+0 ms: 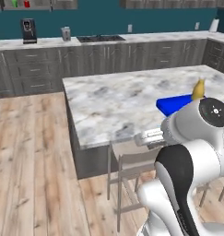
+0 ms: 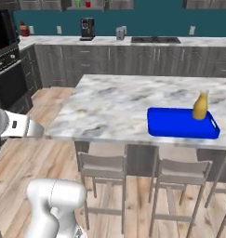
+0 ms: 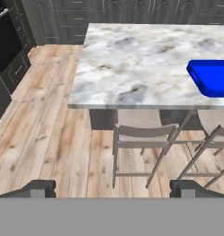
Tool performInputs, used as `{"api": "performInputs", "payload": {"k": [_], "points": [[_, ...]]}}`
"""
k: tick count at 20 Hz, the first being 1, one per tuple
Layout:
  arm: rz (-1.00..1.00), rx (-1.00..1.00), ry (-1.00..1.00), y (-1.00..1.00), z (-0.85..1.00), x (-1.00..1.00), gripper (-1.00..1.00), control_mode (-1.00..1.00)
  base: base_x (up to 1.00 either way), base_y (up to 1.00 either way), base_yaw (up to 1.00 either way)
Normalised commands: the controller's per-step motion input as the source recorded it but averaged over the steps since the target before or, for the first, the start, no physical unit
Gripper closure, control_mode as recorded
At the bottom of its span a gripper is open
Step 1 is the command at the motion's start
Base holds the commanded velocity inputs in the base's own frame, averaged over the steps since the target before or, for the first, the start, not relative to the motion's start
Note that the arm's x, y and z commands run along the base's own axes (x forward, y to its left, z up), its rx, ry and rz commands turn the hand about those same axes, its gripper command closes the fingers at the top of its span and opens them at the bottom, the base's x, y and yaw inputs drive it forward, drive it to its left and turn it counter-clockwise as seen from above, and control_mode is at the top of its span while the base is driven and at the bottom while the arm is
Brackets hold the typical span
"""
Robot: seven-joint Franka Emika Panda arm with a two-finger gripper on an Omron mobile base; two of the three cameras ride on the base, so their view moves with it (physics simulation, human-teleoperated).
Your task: There is a tray on the dining counter. Grab the cup, mug, and pitcher and place them on the tray. The pitcher may be placed next to the tray if it cannot fit the tray.
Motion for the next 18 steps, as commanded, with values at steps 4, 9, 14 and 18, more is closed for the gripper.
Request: {"api": "performInputs", "payload": {"k": [4,9,14,18], "points": [[0.0,0.0,0.0,0.0,0.0,0.0,-1.0,1.0,0.09,1.0,-0.1],[0.0,0.0,0.0,0.0,0.0,0.0,-1.0,1.0,0.05,1.0,-0.04],[0.0,0.0,0.0,0.0,0.0,0.0,-1.0,1.0,0.0,1.0,0.17],[0.0,0.0,0.0,0.0,0.0,0.0,-1.0,1.0,0.06,1.0,0.16]]}}
